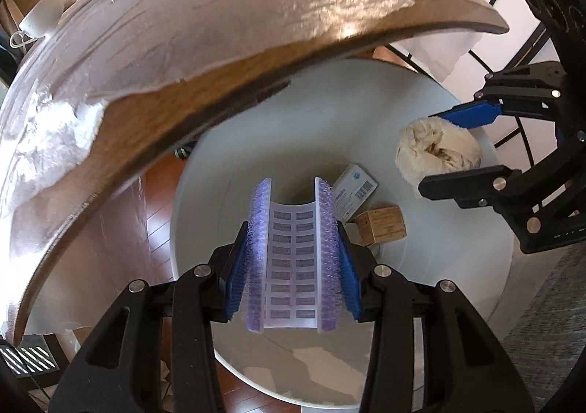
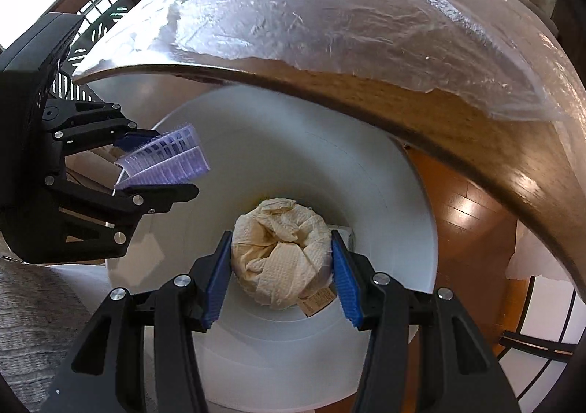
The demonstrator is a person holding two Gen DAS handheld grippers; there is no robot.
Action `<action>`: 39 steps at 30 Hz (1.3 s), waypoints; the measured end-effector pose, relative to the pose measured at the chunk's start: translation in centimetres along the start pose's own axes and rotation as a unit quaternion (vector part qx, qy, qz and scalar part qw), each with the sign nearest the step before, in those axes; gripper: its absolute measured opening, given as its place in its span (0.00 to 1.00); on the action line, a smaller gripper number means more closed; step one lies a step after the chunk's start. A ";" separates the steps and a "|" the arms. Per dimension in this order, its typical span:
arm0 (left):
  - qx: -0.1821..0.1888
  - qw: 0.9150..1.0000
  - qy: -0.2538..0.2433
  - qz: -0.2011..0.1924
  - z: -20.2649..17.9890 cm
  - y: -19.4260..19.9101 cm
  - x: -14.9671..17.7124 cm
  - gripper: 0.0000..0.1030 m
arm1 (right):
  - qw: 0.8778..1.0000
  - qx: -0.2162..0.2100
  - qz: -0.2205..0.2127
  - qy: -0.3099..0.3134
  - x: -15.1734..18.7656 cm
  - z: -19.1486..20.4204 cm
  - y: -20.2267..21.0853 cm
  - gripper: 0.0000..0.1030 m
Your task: Collect trash
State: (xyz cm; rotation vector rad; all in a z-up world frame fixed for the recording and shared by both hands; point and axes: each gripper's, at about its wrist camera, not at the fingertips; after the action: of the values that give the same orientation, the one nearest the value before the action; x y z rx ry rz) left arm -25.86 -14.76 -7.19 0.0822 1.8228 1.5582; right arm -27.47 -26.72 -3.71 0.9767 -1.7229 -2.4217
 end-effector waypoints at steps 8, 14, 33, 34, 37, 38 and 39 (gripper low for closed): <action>0.012 1.000 -0.002 0.005 -0.3 -0.8 0.4 0.67 | 1.000 -0.004 0.017 -0.001 0.4 0.2 -0.9 0.52; 0.011 1.000 0.006 0.005 0.1 -0.6 0.2 0.69 | 1.000 -0.001 0.014 -0.018 0.2 -0.4 -0.2 0.60; -0.150 0.951 0.177 -0.205 18.3 8.1 -12.7 0.97 | 0.964 0.141 -0.194 -0.110 -15.9 -13.2 6.5 0.96; -0.158 0.949 0.183 -0.201 19.4 7.0 -13.1 0.97 | 0.963 0.150 -0.190 -0.116 -16.2 -14.5 5.9 0.96; -0.174 0.945 0.211 -0.178 23.4 4.4 -13.8 0.97 | 0.960 0.177 -0.173 -0.135 -16.9 -18.9 4.0 0.96; -0.178 0.944 0.220 -0.172 24.5 4.0 -13.8 0.97 | 0.958 0.183 -0.169 -0.142 -17.2 -20.0 3.4 0.96; -0.181 0.942 0.229 -0.166 25.4 3.2 -14.0 0.97 | 0.957 0.185 -0.167 -0.146 -17.5 -20.8 2.7 0.96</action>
State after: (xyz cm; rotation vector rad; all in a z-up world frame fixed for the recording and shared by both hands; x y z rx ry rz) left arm -2.79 0.51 2.14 -0.7812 1.7265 1.7248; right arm -4.10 -39.26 2.80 1.0598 -2.3553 -2.6067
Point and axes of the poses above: each gripper's, at about its wrist camera, not at the fingertips, and y roughly against the way its jaws point, z to its left, x to its underside, and after that the axes turned 9 degrees about -z, right-handed
